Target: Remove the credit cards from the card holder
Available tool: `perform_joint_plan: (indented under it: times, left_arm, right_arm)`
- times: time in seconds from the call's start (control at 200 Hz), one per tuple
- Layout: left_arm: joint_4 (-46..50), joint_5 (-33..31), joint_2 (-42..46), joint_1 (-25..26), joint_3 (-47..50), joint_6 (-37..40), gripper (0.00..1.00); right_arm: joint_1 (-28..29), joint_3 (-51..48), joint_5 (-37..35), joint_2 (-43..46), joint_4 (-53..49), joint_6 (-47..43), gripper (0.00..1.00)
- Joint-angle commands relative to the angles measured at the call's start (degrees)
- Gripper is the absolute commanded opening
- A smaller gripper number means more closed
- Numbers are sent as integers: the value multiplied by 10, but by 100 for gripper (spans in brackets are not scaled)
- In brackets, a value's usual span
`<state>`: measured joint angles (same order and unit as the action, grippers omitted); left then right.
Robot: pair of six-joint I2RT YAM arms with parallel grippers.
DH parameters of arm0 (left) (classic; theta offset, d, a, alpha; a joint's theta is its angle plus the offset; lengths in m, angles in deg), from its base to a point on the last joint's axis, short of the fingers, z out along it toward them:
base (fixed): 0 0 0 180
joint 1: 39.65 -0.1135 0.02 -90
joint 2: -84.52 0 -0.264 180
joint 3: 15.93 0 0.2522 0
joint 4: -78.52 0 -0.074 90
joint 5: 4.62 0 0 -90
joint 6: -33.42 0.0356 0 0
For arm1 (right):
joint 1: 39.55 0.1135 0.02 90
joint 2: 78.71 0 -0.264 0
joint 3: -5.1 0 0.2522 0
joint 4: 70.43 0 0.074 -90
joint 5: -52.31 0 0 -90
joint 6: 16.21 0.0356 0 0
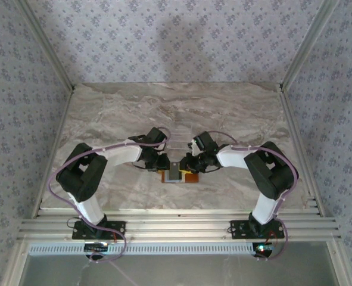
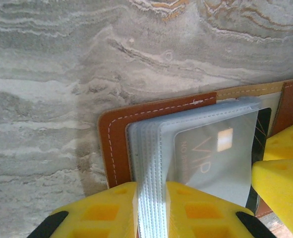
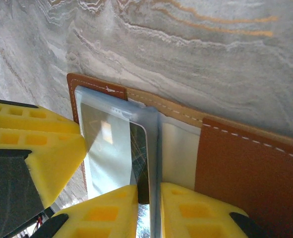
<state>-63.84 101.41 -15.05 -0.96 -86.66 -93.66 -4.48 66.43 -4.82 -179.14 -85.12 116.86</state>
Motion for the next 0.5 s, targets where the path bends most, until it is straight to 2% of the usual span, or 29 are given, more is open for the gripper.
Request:
perform_joint_plan:
  times: [0.0,0.21,0.38,0.495]
  left_arm:
    - [37,-28,-33,6,4,10,21]
    - [42,-32,-33,7,2,13,20]
    - [50,-40,-34,8,-2,16,20]
    - [57,-47,-33,8,-3,17,20]
  right_arm:
    - [6,9,11,-17,2,3,19]
    - [5,3,28,-20,24,12,19]
    - [3,2,17,-18,13,11,12]
    - [0,4,-24,-3,-31,-3,7]
